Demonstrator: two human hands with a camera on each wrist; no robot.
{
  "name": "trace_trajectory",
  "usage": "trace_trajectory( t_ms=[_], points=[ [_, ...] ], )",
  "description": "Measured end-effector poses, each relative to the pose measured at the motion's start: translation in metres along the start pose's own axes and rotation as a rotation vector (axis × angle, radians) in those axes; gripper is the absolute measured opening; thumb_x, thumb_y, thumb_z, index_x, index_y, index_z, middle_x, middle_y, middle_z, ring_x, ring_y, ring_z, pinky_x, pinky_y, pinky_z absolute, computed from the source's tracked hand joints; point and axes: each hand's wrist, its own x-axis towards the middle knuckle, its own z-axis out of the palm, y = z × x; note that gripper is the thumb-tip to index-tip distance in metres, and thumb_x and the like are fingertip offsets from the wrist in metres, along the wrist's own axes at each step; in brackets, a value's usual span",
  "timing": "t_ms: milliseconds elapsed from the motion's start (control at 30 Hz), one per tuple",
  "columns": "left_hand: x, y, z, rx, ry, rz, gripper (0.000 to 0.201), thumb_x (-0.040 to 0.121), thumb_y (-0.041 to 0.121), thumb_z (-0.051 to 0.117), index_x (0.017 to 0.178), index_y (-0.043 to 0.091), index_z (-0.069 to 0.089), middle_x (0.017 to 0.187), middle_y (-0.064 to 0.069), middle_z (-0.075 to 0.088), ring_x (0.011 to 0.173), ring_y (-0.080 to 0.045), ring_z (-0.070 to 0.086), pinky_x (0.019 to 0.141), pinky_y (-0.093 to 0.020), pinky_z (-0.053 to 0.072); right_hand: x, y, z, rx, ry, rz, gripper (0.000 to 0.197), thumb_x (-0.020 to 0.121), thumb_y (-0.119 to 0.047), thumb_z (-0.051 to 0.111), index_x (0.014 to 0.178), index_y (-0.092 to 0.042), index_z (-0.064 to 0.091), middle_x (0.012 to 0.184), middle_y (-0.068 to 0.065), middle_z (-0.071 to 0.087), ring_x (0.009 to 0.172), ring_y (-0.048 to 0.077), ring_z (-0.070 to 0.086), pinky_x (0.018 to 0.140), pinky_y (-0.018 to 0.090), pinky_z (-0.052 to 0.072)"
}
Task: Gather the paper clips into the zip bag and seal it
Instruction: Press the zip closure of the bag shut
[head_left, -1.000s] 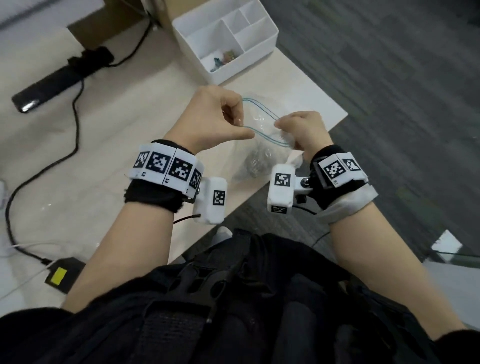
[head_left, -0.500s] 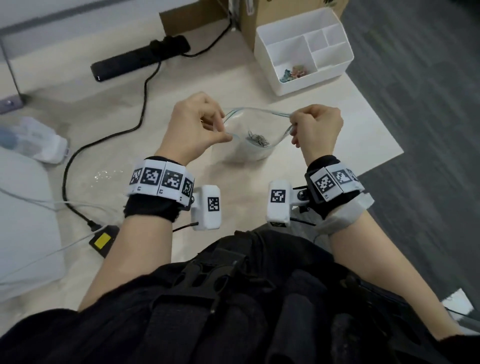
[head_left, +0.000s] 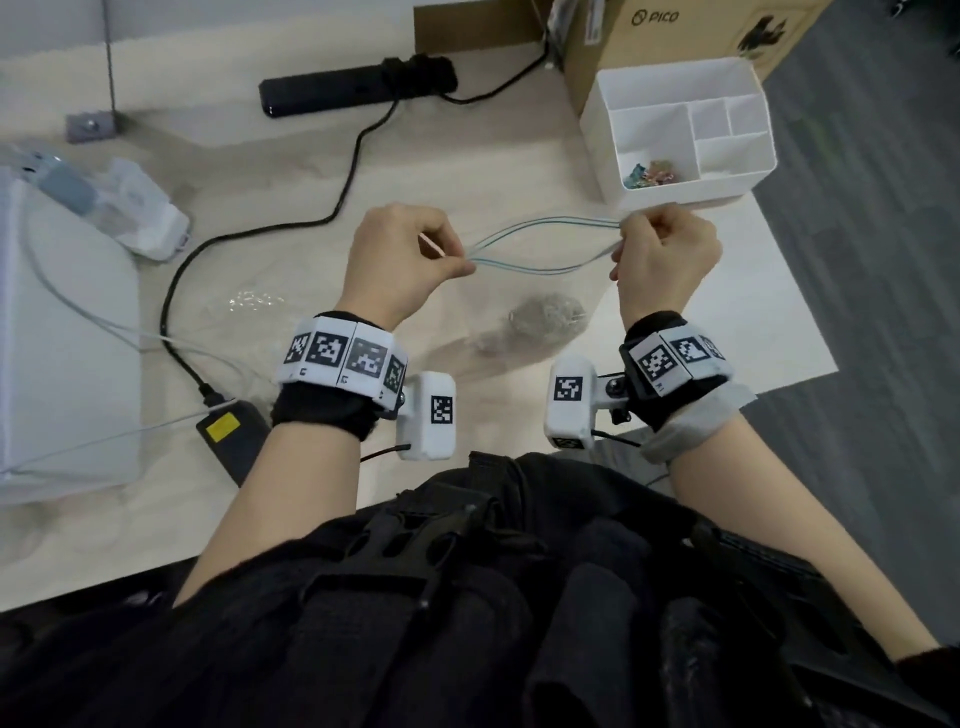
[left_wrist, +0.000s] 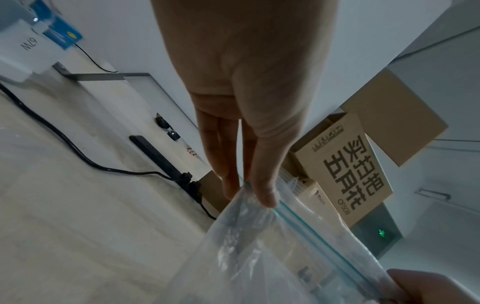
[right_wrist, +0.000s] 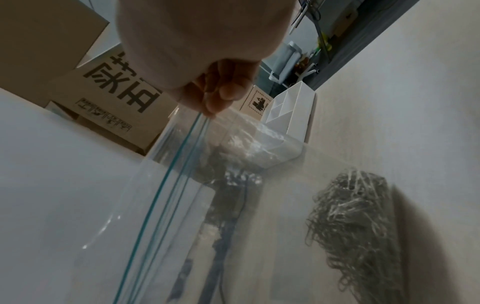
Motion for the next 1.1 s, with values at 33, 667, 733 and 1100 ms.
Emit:
trace_trajectory(
  t_ms=[33,667,733,1100],
  points=[
    [0.0,0.001,0.002,-0.006,0.002,0.0,0.013,0.065,0.019,0.08,0.064,0.018,0.067,0.063,0.007,0.063,0.059,-0.009,0.06,0.062,-0.023,0.047,0.001,0.0,0.0,0.007,-0.025,0.016,0.015,0.071,-0.006,0.053,0.064,0.0,0.065,0.044,0.007,0.054,0.042,0.029,0.056,0.046,0.032,0.045],
    [0.016,-0.009,0.022,-0.029,0.11,-0.197,0.024,0.078,0.022,0.072,0.098,0.012,0.064,0.076,0.001,0.064,0.074,-0.011,0.057,0.076,-0.022,0.046,0.035,0.004,-0.014,0.225,-0.424,0.202,0.021,0.064,-0.017,0.048,0.074,-0.01,0.065,0.063,0.005,0.058,0.052,0.017,0.056,0.051,0.025,0.053],
    [0.018,-0.012,0.022,0.016,0.107,-0.21,0.016,0.079,0.023,0.072,0.086,0.009,0.069,0.081,-0.007,0.068,0.074,-0.014,0.057,0.076,-0.028,0.048,0.036,0.01,-0.014,0.151,-0.467,0.116,0.024,0.066,-0.011,0.049,0.08,-0.019,0.067,0.082,0.007,0.065,0.06,0.007,0.059,0.06,0.022,0.054],
    [0.018,0.002,0.03,0.153,0.228,-0.189,0.009,0.082,0.021,0.067,0.083,0.012,0.07,0.086,-0.007,0.07,0.083,-0.023,0.062,0.077,-0.033,0.048,0.063,0.022,-0.022,-0.102,-0.538,-0.157,0.009,0.076,0.003,0.076,0.084,-0.001,0.074,0.066,-0.009,0.061,0.053,-0.013,0.055,0.063,0.004,0.043]
  ],
)
